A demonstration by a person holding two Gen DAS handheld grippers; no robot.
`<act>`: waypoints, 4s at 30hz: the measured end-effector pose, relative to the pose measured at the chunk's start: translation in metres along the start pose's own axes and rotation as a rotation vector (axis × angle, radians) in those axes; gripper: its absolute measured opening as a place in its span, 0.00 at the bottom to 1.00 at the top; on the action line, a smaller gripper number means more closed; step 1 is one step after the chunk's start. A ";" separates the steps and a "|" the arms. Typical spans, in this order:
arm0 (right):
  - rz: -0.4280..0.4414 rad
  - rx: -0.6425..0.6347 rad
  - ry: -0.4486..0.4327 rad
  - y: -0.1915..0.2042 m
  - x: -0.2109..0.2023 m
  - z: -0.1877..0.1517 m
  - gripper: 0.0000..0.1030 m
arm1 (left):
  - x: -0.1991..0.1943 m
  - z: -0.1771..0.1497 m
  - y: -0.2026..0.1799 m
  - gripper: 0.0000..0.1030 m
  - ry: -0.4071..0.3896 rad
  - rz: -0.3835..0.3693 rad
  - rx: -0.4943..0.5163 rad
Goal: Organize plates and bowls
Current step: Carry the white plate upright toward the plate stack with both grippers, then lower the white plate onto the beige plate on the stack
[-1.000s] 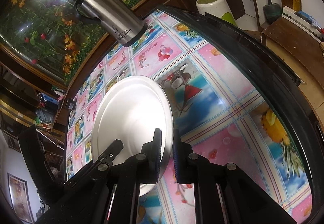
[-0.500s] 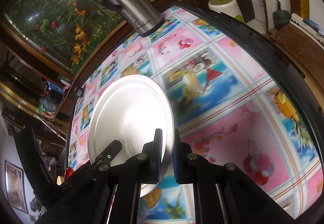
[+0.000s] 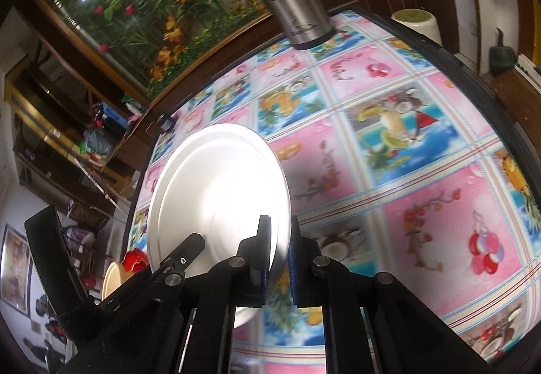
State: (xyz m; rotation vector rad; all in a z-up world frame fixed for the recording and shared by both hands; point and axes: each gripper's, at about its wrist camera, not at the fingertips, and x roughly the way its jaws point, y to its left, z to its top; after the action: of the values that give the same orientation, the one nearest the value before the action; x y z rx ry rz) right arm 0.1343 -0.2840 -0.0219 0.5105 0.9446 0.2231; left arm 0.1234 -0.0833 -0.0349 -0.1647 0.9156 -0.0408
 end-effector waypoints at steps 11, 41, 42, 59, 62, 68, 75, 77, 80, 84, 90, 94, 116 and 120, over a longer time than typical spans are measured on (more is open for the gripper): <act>0.054 -0.083 0.016 0.050 0.002 -0.015 0.09 | -0.030 -0.005 0.047 0.10 -0.043 0.025 -0.058; 0.248 -0.301 0.117 0.188 0.033 -0.064 0.09 | -0.096 -0.029 0.178 0.10 -0.142 0.182 -0.260; 0.252 -0.306 0.122 0.191 0.034 -0.066 0.09 | -0.097 -0.031 0.183 0.10 -0.144 0.189 -0.268; 0.281 -0.363 0.191 0.228 0.057 -0.091 0.08 | -0.095 -0.042 0.215 0.10 -0.129 0.226 -0.328; 0.281 -0.369 0.197 0.230 0.060 -0.093 0.08 | -0.094 -0.043 0.217 0.10 -0.125 0.228 -0.331; 0.277 -0.375 0.211 0.235 0.065 -0.096 0.08 | -0.093 -0.045 0.222 0.10 -0.118 0.231 -0.335; 0.279 -0.385 0.221 0.240 0.068 -0.100 0.08 | -0.094 -0.046 0.226 0.10 -0.115 0.238 -0.344; 0.280 -0.388 0.224 0.242 0.070 -0.101 0.08 | -0.094 -0.047 0.227 0.10 -0.114 0.240 -0.347; 0.281 -0.392 0.230 0.243 0.071 -0.103 0.08 | -0.093 -0.048 0.229 0.10 -0.111 0.244 -0.349; 0.282 -0.392 0.236 0.244 0.073 -0.104 0.08 | -0.093 -0.048 0.229 0.10 -0.109 0.246 -0.350; 0.283 -0.392 0.239 0.244 0.073 -0.105 0.08 | -0.093 -0.048 0.229 0.10 -0.107 0.248 -0.351; 0.283 -0.393 0.240 0.244 0.073 -0.105 0.08 | -0.094 -0.049 0.231 0.10 -0.105 0.248 -0.352; 0.288 -0.410 0.252 0.258 0.078 -0.107 0.08 | -0.095 -0.041 0.243 0.10 -0.065 0.235 -0.335; 0.283 -0.409 0.263 0.257 0.081 -0.110 0.09 | -0.092 -0.043 0.242 0.10 -0.055 0.232 -0.338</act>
State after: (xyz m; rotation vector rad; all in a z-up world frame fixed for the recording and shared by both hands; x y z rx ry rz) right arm 0.1005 0.0042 -0.0019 0.2354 1.0458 0.7373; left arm 0.0247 0.1600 -0.0274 -0.3704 0.8773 0.3342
